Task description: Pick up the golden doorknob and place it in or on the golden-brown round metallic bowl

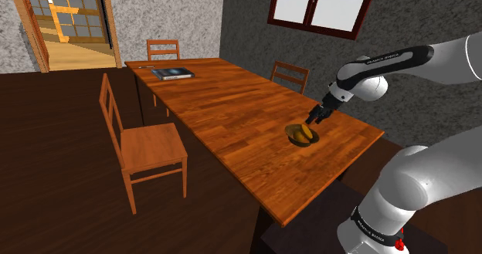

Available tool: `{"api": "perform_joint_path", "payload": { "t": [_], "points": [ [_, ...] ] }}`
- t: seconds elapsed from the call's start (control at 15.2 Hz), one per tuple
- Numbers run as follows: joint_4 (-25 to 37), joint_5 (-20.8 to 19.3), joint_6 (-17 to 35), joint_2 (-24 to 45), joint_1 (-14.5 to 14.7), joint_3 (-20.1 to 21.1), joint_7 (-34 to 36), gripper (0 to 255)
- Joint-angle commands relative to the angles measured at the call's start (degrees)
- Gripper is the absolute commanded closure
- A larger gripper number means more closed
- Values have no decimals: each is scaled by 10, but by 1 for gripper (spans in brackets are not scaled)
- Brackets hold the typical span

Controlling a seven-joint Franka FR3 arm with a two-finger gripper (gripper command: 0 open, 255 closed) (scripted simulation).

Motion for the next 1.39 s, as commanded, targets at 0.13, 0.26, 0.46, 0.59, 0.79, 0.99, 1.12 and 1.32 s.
{"api": "perform_joint_path", "payload": {
  "t": [0.13,0.26,0.46,0.59,0.79,0.99,1.12,1.32],
  "points": [
    [-152,61,147,-103,-4,-89,-84,0],
    [-153,74,172,-85,22,-104,-92,0],
    [-153,96,210,-59,68,-131,-107,0],
    [-151,114,235,-41,103,-153,-119,0],
    [-151,118,242,-37,114,-160,-122,0],
    [-151,118,242,-37,114,-160,-122,0],
    [-151,118,242,-37,114,-160,-122,0],
    [-151,118,242,-37,113,-160,-122,255]
  ]
}}
